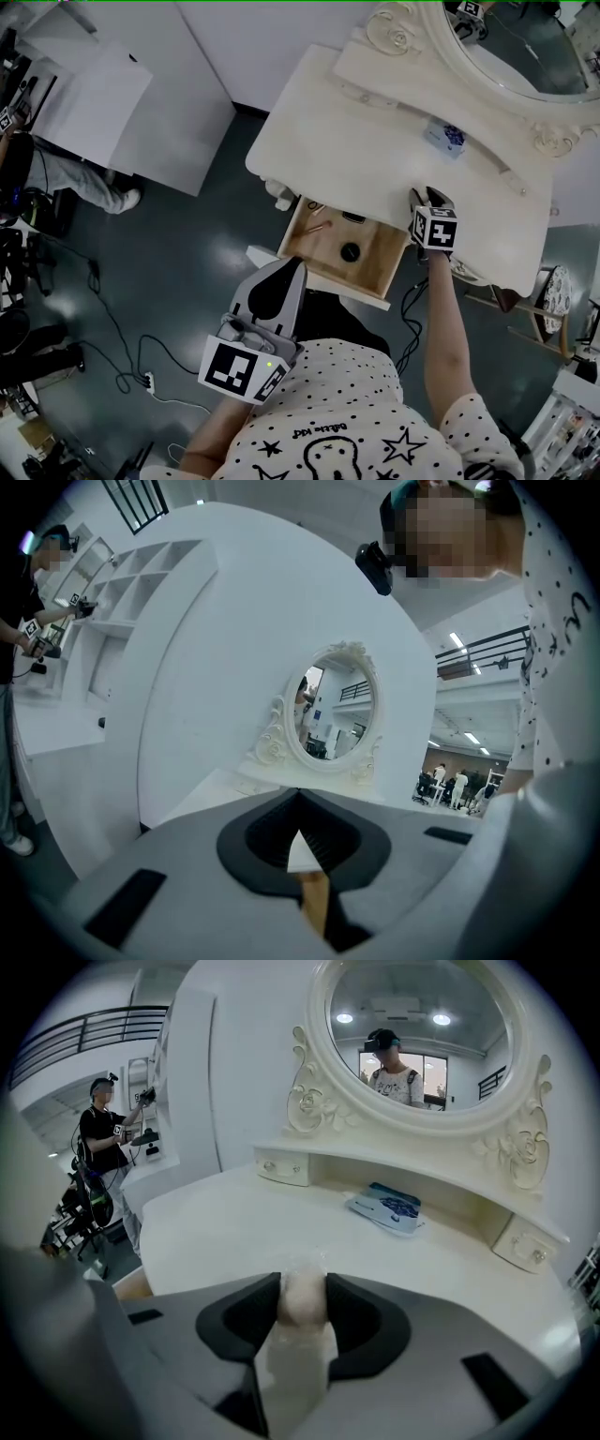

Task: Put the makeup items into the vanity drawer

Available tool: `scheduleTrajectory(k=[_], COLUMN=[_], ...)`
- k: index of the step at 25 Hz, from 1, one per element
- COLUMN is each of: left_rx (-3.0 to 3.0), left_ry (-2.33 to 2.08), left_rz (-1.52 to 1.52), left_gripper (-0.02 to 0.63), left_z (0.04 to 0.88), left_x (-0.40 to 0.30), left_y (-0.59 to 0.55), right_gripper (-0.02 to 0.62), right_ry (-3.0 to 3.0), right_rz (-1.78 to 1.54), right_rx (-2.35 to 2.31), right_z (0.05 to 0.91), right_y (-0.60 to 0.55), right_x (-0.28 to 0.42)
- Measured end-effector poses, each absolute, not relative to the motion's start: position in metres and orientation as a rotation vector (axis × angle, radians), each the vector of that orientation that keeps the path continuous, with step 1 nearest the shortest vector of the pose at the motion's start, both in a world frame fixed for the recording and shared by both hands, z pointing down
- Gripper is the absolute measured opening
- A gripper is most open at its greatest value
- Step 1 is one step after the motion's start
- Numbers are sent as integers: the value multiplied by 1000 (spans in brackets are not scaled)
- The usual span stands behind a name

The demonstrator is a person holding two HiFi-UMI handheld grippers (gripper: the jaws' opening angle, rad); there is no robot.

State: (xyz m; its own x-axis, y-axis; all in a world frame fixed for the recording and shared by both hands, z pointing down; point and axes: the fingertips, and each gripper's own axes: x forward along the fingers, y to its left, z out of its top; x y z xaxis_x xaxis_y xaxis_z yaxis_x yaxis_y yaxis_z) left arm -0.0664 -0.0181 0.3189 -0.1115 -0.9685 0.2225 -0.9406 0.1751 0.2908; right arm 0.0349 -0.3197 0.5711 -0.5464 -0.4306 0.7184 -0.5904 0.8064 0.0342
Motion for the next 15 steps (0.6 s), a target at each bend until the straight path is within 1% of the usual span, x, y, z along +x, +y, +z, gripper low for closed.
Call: scheduleTrajectory(k=[7, 15], left_rx=[1821, 1847], left_ry=[-2106, -2100], left_rz=[-135, -158], left_gripper=[-4, -4], left_z=[314, 313], left_x=[-63, -58], left_y=[-19, -16], right_gripper=[149, 144], right_ry=[-2297, -2447], right_rz=[324, 368], right_rx=[780, 798], right_z=[551, 502], right_y=[-316, -286], right_x=[36, 35])
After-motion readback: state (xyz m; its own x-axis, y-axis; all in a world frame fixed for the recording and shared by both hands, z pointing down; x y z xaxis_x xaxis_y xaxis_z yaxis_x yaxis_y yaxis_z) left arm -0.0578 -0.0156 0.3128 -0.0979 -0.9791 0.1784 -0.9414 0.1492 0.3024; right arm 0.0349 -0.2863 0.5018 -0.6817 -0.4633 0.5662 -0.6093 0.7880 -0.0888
